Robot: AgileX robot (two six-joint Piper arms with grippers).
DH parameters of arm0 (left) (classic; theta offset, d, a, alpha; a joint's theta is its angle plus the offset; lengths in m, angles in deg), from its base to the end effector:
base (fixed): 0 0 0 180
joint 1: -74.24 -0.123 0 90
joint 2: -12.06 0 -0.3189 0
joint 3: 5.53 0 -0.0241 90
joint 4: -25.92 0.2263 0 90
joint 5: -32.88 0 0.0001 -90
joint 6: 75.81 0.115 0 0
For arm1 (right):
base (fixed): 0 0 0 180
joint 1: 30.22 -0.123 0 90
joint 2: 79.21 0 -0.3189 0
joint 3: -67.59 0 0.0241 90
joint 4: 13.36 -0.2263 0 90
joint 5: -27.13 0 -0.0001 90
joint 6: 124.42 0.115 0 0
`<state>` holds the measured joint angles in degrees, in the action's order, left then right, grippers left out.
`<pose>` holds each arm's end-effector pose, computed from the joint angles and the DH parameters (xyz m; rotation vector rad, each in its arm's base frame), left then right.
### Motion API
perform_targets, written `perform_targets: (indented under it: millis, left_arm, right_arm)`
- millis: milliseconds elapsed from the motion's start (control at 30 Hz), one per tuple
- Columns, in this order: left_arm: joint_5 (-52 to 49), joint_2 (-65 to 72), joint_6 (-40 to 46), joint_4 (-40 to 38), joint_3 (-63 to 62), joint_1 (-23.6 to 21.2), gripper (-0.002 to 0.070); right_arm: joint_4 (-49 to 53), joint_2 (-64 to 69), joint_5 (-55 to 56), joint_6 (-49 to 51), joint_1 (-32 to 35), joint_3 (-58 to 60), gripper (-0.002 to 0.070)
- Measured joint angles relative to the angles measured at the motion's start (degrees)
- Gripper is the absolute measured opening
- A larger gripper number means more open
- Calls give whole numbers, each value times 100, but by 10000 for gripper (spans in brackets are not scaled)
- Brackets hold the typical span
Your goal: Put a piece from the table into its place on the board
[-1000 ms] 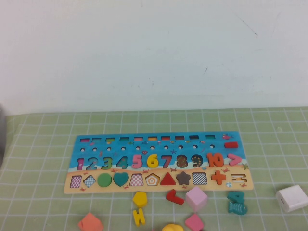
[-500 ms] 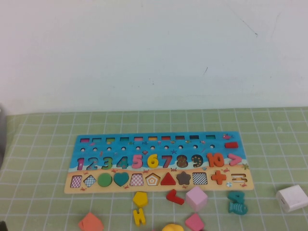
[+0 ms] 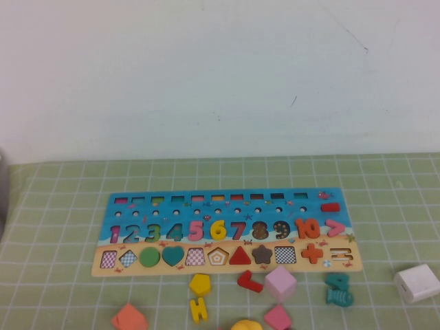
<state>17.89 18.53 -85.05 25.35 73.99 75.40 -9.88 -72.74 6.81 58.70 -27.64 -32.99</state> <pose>0.0201 -0.0007 0.1768 -0.1309 1.7597 -0.1411 0.0174 -0.0032 0.1671 0.0541 1.8526 -0.0526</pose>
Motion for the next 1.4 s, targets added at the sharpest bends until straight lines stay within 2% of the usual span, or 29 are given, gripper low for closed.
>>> perform_targets:
  millis: [433, 1400]
  left_arm:
    - [-288, 0, 623, -154, 0, -23, -1]
    - [-328, 0, 644, -249, -10, -23, -1]
  right_arm:
    - [0, 0, 0, 0, 0, 0, 73]
    - [0, 0, 0, 0, 0, 0, 73]
